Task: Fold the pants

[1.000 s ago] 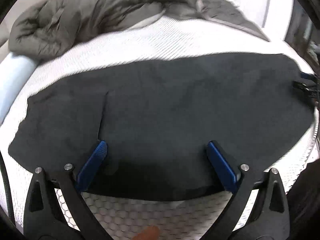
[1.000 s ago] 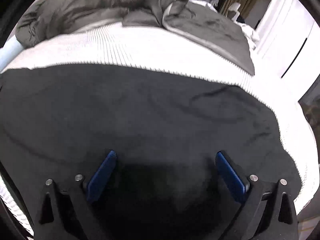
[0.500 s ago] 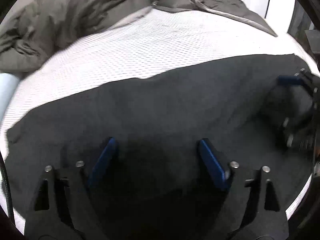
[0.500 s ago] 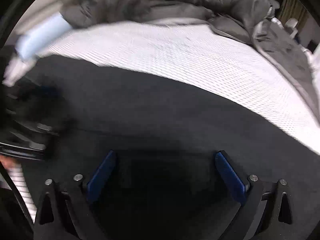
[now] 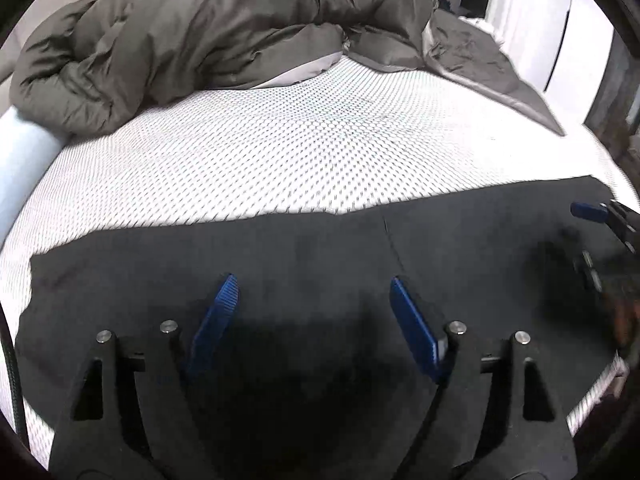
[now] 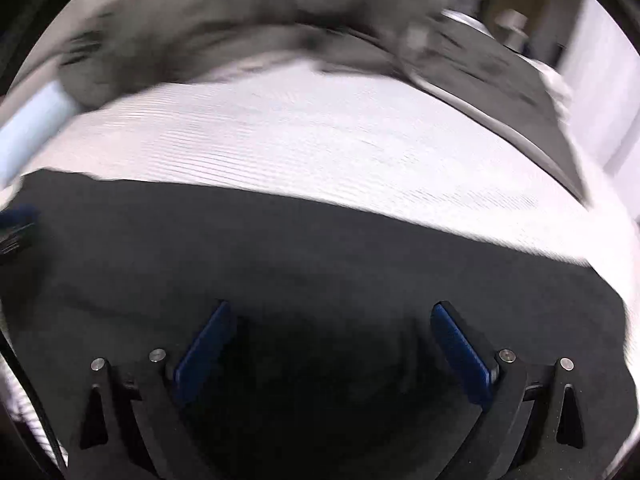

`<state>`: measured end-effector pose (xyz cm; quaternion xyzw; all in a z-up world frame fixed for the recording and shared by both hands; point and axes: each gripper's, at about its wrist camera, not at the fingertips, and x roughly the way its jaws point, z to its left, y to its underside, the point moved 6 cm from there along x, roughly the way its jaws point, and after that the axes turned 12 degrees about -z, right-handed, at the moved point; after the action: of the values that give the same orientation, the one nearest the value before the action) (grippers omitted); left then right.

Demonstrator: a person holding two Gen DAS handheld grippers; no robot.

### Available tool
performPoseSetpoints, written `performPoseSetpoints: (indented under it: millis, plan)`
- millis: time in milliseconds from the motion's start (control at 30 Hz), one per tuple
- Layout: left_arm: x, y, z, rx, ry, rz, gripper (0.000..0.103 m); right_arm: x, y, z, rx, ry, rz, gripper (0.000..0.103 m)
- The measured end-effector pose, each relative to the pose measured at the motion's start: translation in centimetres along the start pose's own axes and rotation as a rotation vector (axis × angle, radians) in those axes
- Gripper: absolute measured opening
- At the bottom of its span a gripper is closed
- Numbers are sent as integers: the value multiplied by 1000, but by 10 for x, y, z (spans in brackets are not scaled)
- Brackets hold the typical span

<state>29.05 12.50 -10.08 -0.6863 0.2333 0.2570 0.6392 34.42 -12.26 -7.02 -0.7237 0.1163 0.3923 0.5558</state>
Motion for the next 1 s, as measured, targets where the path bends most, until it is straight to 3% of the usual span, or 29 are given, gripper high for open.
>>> performPoseSetpoints:
  millis: [100,200,267,333,433,567,667,700,767,833,900,1000]
  plan:
    - [44,1,-14,-5,3,105,76,16,-11,37,-83,-101,7,101]
    - [54,6,-10,-17,2,123,75,39,1,47,-148,-45,87,101]
    - [51,3,1,-38,10,114,52,43,5,34,-114,-36,102,101]
    - [46,2,17,-59,11,102,47,40,5,14,-71,8,109,101]
    - [35,1,52,-87,-96,62,47,36,7,-9,-28,68,108,101]
    - [22,-2,109,-92,-309,25,46,24,14,-24,-21,93,105,101]
    - [17,11,151,-97,-392,45,33,24,15,-31,-33,100,104,101]
    - [16,15,163,-132,-386,47,30,26,12,-30,-34,102,105,101]
    - [9,19,180,-198,-350,34,13,26,14,-33,-29,104,105,101]
    - [-3,19,182,-227,-318,9,13,16,21,-35,-17,103,101,101]
    - [-20,17,170,-251,-240,-17,13,10,24,-39,-16,101,92,101]
    - [-30,21,137,-157,-135,-18,13,6,24,-37,-29,85,75,101]
